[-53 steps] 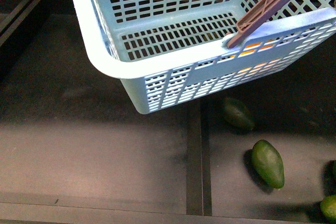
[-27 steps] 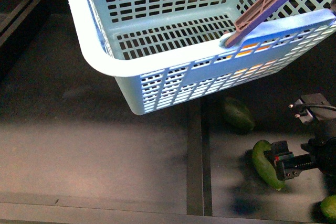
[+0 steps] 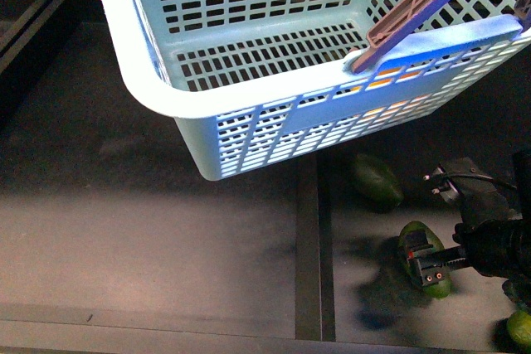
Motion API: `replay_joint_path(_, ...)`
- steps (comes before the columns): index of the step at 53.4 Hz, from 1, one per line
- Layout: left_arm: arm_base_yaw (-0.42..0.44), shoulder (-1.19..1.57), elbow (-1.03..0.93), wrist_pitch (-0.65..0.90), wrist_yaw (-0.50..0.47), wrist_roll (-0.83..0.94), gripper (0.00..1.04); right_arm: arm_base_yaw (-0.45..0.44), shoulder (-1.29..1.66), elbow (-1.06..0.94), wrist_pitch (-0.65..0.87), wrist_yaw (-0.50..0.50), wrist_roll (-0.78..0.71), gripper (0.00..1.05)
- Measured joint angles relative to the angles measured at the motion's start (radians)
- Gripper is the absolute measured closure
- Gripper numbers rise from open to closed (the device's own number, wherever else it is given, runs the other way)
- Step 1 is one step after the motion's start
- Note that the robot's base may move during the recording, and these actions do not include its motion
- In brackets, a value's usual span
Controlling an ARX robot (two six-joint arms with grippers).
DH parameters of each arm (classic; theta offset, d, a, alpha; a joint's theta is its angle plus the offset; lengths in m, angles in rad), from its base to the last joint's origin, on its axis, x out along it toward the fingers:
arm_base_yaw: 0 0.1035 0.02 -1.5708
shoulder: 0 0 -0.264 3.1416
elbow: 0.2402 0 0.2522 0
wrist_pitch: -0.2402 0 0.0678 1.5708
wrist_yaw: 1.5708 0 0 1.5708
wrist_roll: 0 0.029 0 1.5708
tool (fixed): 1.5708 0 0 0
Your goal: Pick mango and avocado into basket
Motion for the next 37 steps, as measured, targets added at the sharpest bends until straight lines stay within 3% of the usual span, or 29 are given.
replay_joint_path(37, 0.0, 0.0, 0.0, 0.0, 0.0, 0.0, 0.9, 0.044, 0.112, 0.181, -0.117, 0.029, 0.092, 0.09)
